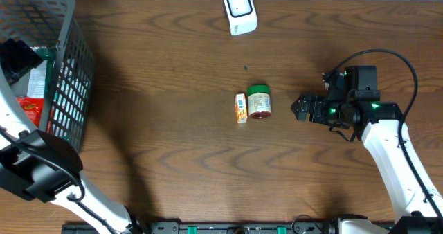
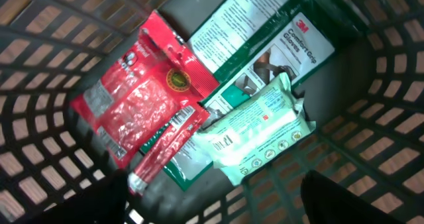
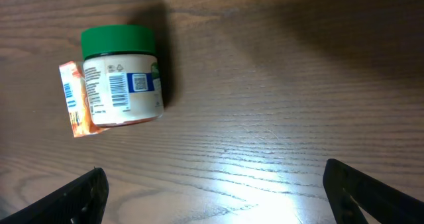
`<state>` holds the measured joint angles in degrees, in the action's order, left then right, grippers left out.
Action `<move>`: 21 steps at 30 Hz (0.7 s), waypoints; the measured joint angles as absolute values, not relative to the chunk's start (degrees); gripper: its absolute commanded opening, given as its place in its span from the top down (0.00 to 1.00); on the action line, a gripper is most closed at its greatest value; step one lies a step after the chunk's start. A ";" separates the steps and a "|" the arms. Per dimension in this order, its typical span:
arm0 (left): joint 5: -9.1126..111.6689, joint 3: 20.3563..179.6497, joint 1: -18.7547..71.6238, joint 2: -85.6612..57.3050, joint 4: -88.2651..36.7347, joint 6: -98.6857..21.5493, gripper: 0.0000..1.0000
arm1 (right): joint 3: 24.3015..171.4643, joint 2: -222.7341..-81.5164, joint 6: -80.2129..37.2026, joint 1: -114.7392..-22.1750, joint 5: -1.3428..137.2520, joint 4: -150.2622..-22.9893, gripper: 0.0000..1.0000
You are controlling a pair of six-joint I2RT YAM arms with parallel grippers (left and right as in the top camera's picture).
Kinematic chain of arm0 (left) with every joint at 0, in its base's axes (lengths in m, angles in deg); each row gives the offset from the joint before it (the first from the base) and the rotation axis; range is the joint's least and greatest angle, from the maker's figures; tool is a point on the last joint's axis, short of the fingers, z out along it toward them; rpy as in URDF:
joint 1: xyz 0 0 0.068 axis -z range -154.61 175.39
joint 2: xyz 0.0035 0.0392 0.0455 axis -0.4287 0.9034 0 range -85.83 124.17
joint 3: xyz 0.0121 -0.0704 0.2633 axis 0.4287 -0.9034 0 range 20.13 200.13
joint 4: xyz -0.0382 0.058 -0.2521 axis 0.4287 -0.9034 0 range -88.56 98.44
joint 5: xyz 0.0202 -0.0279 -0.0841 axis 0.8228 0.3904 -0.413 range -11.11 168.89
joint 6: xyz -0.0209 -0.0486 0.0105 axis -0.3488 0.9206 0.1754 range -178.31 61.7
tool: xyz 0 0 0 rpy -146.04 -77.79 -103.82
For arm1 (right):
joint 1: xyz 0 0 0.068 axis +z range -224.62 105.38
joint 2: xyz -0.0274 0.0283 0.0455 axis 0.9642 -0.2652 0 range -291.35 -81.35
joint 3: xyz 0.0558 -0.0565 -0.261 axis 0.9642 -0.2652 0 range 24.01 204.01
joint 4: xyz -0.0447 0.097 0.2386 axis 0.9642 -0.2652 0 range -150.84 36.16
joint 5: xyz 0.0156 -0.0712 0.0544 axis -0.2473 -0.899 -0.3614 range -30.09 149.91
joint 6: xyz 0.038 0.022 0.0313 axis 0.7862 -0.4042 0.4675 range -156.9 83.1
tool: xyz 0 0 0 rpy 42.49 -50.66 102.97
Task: Scan the item barcode
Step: 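Reach the left gripper into the basket toward the white wipes pack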
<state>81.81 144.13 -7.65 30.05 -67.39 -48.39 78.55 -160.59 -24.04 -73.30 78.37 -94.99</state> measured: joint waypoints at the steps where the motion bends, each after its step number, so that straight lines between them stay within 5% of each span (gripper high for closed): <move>1: 81.57 144.13 -7.91 30.38 -67.39 -49.44 0.05 | 78.55 -160.59 -24.04 -73.30 78.37 -94.99 0.01; 21: 71.87 144.02 -10.10 41.35 -68.48 -54.34 0.00 | 78.55 -160.59 -24.04 -73.30 78.37 -94.99 0.01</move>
<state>71.87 144.02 -10.10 41.35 -68.48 -54.34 78.55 -160.59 -24.04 -73.30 78.37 -94.99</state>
